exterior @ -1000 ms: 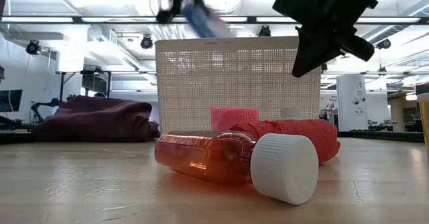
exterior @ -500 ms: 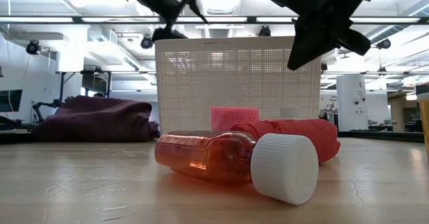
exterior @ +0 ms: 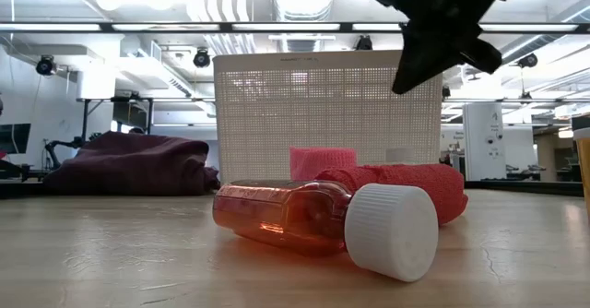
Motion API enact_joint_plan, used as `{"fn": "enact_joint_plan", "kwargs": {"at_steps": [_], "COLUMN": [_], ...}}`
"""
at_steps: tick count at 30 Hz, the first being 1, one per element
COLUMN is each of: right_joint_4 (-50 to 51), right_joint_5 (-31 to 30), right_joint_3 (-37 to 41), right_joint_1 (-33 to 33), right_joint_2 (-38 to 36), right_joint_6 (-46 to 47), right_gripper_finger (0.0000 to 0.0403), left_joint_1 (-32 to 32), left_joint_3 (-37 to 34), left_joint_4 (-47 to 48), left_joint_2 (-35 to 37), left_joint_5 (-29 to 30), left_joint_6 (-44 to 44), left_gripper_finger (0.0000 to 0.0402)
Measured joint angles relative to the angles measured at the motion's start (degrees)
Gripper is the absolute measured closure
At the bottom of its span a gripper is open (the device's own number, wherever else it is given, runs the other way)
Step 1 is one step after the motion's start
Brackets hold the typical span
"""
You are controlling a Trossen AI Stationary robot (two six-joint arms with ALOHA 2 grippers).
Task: Pick & place medical supplies in basket/bin
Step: Put the white medicine bottle into the white bin
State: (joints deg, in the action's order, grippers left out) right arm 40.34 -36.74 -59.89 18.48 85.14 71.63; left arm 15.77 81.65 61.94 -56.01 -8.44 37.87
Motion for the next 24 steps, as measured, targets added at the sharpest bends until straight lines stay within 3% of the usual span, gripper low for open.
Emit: {"fn": "enact_joint_plan", "kwargs": {"at_steps": [6, 9, 14, 19, 24], "right_joint_4": [-3.04, -2.12, 2.65, 3.61, 10.38], "right_joint_5": [4.07, 6.51, 11.47, 20.86, 18.94], "right_joint_3": [-1.67, -1.82, -1.80, -1.80, -1.78], "right_joint_1": [-0.46, -0.70, -0.35, 1.69, 5.20], "right_joint_2": [0.02, 0.00, -0.10, -0.46, -1.39], "right_joint_6": [-12.19, -12.45, -6.76, -8.86, -1.60], "right_gripper_finger": [0.0390, 0.0390, 0.0390, 0.0390, 0.0390], "left_joint_1": [-15.40, -22.47, -27.56, -28.13, -28.13], "left_joint_3": [-6.11, -10.40, -19.31, -26.90, -31.82], "left_joint_4": [12.48, 11.73, -5.37, -21.68, -30.40], "left_joint_2": [2.26, 0.54, -3.93, -7.40, -9.01], "left_joint_5": [5.05, 8.43, 10.07, 9.60, 9.70], "left_joint_6": [9.11, 13.02, 13.69, 13.29, 13.67], "left_gripper_finger": [0.0109, 0.0116, 0.0153, 0.0230, 0.0298]}}
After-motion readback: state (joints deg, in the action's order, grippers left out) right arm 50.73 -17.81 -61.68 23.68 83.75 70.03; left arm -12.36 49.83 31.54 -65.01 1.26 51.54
